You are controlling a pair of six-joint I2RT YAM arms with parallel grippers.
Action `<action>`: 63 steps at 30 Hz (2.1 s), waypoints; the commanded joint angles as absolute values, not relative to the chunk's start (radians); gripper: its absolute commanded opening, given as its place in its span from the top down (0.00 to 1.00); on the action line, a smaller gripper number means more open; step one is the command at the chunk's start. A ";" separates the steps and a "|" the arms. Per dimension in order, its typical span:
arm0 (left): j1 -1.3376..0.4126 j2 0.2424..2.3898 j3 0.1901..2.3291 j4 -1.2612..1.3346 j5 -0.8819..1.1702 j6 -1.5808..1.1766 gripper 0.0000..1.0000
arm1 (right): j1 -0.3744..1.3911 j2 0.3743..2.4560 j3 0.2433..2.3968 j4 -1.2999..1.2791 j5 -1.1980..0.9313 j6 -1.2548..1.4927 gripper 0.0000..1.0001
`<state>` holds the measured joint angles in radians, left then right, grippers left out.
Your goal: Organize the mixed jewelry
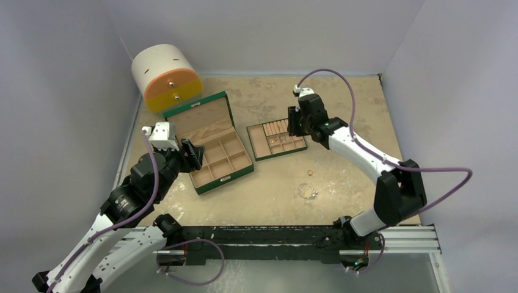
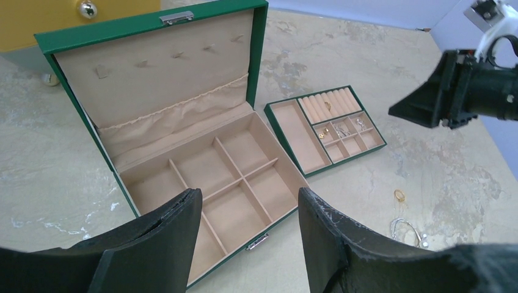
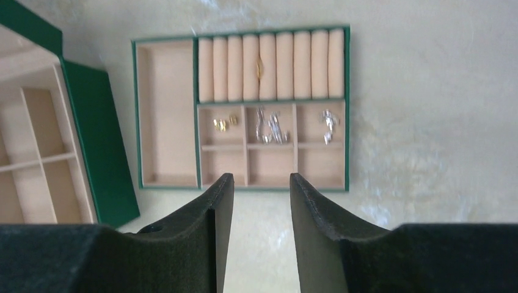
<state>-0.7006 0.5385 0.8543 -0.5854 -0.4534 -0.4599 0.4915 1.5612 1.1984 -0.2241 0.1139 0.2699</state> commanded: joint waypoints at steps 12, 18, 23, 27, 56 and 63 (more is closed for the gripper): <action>-0.685 0.552 0.855 -0.537 -0.428 -0.449 0.41 | 0.495 1.127 0.768 -0.269 0.239 0.533 0.59; -0.676 0.557 0.855 -0.535 -0.419 -0.448 0.41 | 0.494 1.089 0.653 -0.291 0.280 0.693 0.59; -0.673 0.558 0.855 -0.535 -0.417 -0.449 0.41 | 0.494 1.132 0.627 -0.296 0.297 0.820 0.59; -0.672 0.555 0.854 -0.535 -0.417 -0.449 0.41 | 0.495 1.185 0.631 -0.296 0.305 0.907 0.63; -0.671 0.546 0.854 -0.535 -0.413 -0.448 0.41 | 0.495 1.329 0.658 -0.333 0.357 1.142 0.67; -0.671 0.544 0.854 -0.535 -0.414 -0.448 0.41 | 0.494 1.353 0.664 -0.328 0.348 1.144 0.69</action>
